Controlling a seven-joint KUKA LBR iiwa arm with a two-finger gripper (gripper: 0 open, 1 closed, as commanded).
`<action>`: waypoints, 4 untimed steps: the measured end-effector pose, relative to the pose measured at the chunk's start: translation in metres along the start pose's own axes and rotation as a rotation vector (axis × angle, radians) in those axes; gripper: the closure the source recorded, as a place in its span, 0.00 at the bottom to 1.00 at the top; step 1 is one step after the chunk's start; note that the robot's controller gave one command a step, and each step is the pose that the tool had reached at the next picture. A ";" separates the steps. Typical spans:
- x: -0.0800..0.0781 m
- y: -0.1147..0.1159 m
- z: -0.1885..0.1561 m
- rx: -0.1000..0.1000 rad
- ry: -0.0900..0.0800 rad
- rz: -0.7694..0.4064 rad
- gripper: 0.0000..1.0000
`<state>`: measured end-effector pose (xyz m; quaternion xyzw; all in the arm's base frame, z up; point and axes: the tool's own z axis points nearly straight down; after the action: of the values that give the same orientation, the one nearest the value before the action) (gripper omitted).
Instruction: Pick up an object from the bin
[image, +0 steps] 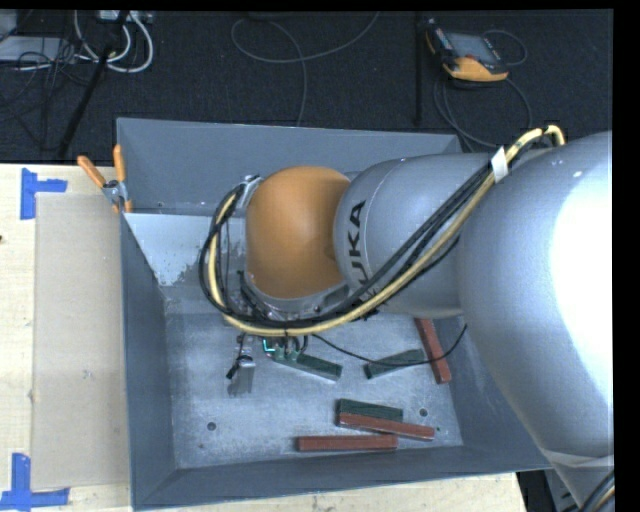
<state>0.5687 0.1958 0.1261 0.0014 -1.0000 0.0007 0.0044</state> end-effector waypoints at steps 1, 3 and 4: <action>-0.030 -0.138 0.026 0.003 -0.007 0.002 0.00; -0.004 -0.125 0.056 -0.002 -0.008 0.022 1.00; 0.072 -0.064 0.058 -0.002 -0.005 -0.327 1.00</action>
Offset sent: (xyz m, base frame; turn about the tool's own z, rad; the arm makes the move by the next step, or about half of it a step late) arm 0.0301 -0.1320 -0.0245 -0.0060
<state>0.4965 0.1312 0.0690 0.1639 -0.9865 -0.0011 0.0022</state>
